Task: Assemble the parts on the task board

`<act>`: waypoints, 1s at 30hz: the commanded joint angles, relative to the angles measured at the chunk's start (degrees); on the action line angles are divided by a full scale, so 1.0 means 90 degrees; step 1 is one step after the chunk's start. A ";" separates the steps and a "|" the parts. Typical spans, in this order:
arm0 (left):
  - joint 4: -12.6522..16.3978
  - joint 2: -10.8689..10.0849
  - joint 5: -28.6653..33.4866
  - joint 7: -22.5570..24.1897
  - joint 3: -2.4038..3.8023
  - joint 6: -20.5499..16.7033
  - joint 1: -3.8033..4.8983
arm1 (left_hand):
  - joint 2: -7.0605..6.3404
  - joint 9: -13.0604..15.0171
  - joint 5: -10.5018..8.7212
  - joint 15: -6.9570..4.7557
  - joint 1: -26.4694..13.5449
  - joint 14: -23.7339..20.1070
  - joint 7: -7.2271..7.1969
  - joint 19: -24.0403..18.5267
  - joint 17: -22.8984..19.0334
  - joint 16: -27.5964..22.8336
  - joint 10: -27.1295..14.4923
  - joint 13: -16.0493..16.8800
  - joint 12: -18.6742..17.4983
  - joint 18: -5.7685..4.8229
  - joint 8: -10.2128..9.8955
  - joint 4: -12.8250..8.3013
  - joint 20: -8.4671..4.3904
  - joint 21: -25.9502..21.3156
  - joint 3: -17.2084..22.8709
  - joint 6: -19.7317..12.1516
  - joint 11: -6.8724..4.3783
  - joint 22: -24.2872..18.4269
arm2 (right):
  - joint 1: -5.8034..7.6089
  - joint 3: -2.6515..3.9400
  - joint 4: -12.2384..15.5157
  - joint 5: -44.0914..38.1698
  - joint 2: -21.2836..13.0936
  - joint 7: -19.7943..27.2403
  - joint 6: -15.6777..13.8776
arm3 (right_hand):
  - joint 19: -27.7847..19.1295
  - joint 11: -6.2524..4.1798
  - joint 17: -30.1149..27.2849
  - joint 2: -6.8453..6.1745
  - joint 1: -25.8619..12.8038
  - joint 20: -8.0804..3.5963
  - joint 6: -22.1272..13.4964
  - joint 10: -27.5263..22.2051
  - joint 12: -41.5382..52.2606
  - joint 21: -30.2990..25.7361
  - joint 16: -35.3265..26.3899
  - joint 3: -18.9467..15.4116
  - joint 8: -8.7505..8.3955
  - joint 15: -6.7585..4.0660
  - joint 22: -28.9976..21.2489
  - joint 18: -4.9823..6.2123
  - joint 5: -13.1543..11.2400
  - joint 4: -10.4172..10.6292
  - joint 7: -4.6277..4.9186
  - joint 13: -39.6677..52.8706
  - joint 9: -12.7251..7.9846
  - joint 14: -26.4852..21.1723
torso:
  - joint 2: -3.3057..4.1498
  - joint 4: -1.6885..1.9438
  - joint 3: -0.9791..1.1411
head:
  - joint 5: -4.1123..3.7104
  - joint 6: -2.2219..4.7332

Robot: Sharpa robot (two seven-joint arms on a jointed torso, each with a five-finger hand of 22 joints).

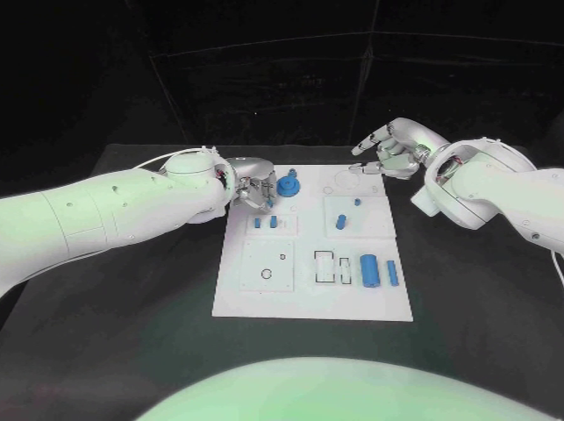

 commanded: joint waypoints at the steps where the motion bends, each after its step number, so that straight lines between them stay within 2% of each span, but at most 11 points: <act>1: -0.0009 0.0016 0.0020 -0.0173 -0.0013 0.0280 -0.0018 | -0.0025 -0.0019 -0.0038 0.0030 -0.0079 0.0038 0.0040 -0.0032 -0.0041 0.0011 -0.0088 -0.0015 -0.0074 -0.0038 -0.0085 0.0001 0.0028 -0.0020 0.0009 -0.0094 0.0066 -0.0022 | 0.0010 0.0004 0.0006 -0.0019 0.0002 0.0045 0.0002 | -0.0021 0.0009 0.1676 0.0057 0.0015 -0.0007 0.0009 -0.0028 -0.0019 -0.0016 0.0016 0.0011 0.0000 -0.0045 -0.0006 0.0128 0.0016 -0.0033 -0.0018 -0.0011 -0.0007 0.0673 | -0.0002 -0.0005 0.0001 | -0.0006 -0.0002; 8: -0.0009 0.0016 0.0020 -0.0219 -0.0013 0.0304 -0.0017 | -0.0084 -0.0022 -0.0036 0.0073 -0.0121 0.0023 0.0079 -0.0060 -0.0094 0.0004 -0.0247 -0.0016 -0.0207 -0.0036 -0.0207 -0.0026 0.0062 -0.0059 0.0001 -0.0211 0.0123 -0.0052 | 0.0010 0.0004 0.0004 -0.0019 -0.0002 0.0043 0.0004 | -0.0021 0.0009 0.1676 0.0057 0.0015 -0.0007 0.0009 -0.0028 -0.0019 -0.0016 0.0016 0.0011 0.0000 -0.0045 -0.0006 0.0128 0.0016 -0.0033 -0.0018 -0.0011 -0.0007 0.0673 | 0.0000 0.0006 0.0003 | -0.0010 -0.0003; 27: -0.0047 -0.0026 0.0020 -0.0276 -0.0012 0.0139 -0.0017 | -0.0186 -0.0030 -0.0034 0.0153 -0.0153 0.0000 0.0162 -0.0091 -0.0188 0.0012 -0.0530 -0.0009 -0.0405 -0.0024 -0.0527 -0.0115 0.0138 -0.0112 -0.0019 -0.0607 0.0221 -0.0083 | 0.0010 0.0003 -0.0025 -0.0020 -0.0006 -0.0011 0.0102 | -0.0067 0.0009 0.1676 0.0049 0.0009 -0.0008 0.0007 -0.0084 -0.0095 -0.0063 0.0016 -0.0003 -0.0001 -0.0046 -0.0117 0.0147 0.0019 -0.0034 -0.0018 -0.0086 -0.0007 0.0673 | -0.0004 0.0001 -0.0002 | -0.0009 0.0000; 30: -0.0064 -0.0069 0.0020 -0.0270 -0.0011 0.0060 -0.0017 | -0.0210 -0.0031 -0.0035 0.0162 -0.0149 -0.0008 0.0168 -0.0100 -0.0219 0.0008 -0.0582 -0.0009 -0.0432 -0.0018 -0.0593 -0.0139 0.0149 -0.0133 -0.0031 -0.0708 0.0232 -0.0102 | 0.0010 0.0003 -0.0059 -0.0075 -0.0008 -0.0090 0.0218 | -0.0299 -0.0013 0.1676 0.0078 0.0048 -0.0025 -0.0014 -0.0845 -0.1205 -0.0336 0.0016 -0.0025 -0.0013 -0.0069 -0.0644 0.0233 0.0019 -0.0039 -0.0032 -0.1131 -0.0011 0.0673 | -0.0003 0.0001 -0.0004 | -0.0010 0.0003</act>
